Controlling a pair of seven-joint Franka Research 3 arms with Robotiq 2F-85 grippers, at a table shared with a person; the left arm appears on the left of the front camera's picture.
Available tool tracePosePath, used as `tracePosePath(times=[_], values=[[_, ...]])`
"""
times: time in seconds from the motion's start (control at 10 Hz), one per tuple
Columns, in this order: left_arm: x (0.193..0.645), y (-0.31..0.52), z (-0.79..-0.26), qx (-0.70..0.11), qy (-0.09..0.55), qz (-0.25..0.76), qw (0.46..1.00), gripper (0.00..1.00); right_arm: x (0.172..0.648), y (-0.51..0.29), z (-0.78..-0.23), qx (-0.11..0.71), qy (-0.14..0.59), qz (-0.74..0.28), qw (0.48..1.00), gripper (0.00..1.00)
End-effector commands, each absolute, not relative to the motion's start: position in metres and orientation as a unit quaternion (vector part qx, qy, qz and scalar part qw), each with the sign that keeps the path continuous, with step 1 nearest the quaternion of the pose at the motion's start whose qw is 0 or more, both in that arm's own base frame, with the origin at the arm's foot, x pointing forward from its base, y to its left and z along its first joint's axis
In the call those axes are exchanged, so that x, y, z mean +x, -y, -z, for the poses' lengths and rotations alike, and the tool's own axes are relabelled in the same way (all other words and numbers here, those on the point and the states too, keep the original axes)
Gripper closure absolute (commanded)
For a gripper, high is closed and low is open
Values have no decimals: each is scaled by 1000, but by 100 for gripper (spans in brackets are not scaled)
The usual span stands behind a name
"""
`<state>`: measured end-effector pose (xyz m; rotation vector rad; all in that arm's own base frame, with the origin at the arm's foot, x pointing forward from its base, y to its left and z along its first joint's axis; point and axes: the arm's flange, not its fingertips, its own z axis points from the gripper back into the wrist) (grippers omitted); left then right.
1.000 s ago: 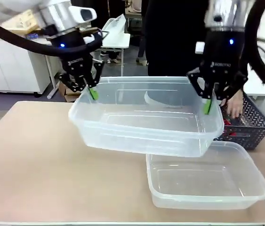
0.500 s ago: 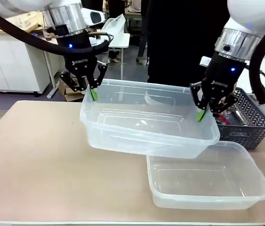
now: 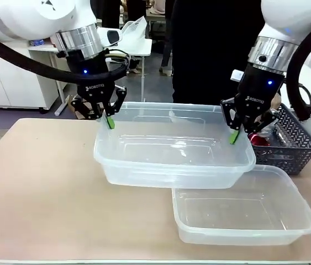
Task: Sort the waste into each basket.
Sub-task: Pick up the Organizing box on the left side of the table and lift it, then offer the picked Organizing box to the human.
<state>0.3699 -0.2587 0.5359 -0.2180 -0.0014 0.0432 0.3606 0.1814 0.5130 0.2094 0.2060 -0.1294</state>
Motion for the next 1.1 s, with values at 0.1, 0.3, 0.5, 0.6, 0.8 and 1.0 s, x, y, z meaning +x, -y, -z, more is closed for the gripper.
tracePosePath(times=[0.1,0.3,0.5,0.6,0.8,1.0], values=[[375,256,-549,-114,-9,-23,993,94,359,-181,-514,107,-100,65,987,95],[375,256,-549,-114,-9,-23,993,94,359,-181,-514,107,-100,65,987,95],[375,256,-549,-114,-9,-23,993,94,359,-181,-514,107,-100,65,987,95],[375,256,-549,-114,-9,-23,993,94,359,-181,-514,107,-100,65,987,95],[375,256,-549,-114,-9,-23,993,94,359,-181,-514,107,-100,65,987,95],[375,256,-549,-114,-9,-23,993,94,359,-181,-514,107,-100,65,987,95]])
